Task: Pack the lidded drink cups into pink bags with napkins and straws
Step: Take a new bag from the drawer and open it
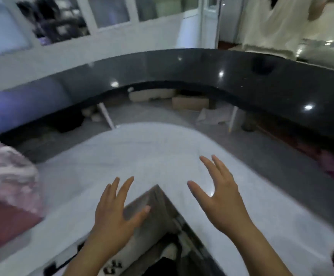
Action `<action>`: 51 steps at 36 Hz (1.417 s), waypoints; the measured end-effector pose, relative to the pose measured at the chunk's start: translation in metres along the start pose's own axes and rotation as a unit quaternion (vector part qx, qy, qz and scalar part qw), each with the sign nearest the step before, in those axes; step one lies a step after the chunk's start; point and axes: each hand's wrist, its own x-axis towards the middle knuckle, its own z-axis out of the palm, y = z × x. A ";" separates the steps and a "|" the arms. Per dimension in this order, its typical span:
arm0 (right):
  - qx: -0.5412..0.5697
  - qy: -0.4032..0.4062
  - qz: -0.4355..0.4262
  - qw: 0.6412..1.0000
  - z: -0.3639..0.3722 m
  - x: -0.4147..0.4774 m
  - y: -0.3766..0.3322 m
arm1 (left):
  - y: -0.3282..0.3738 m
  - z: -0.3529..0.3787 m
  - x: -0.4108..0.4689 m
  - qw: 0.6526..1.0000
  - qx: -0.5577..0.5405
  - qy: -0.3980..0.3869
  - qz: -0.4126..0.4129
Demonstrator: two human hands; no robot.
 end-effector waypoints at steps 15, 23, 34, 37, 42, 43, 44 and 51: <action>0.051 -0.261 -0.162 0.950 0.169 0.027 -0.137 | -0.136 -0.149 -0.093 0.947 0.007 0.262 -0.185; -0.001 -0.266 -0.236 0.935 0.236 0.055 -0.243 | -0.217 -0.235 -0.039 0.930 0.002 0.320 -0.180; -0.055 -0.215 -0.208 0.953 0.377 0.078 -0.349 | -0.302 -0.304 0.006 0.936 0.005 0.289 -0.202; -0.139 -0.221 -0.185 0.947 0.400 0.079 -0.361 | -0.312 -0.305 0.008 0.939 -0.004 0.284 -0.194; -0.154 -0.203 -0.171 0.952 0.413 0.080 -0.360 | -0.320 -0.304 0.010 0.945 -0.009 0.285 -0.159; -0.138 -0.191 -0.169 0.957 0.411 0.080 -0.357 | -0.320 -0.304 0.010 0.946 -0.006 0.285 -0.153; -0.119 -0.180 -0.168 0.962 0.410 0.082 -0.353 | -0.319 -0.305 0.010 0.948 -0.001 0.284 -0.147; 0.005 -0.113 -0.148 0.982 0.384 0.081 -0.317 | -0.308 -0.302 0.019 0.973 -0.018 0.211 -0.087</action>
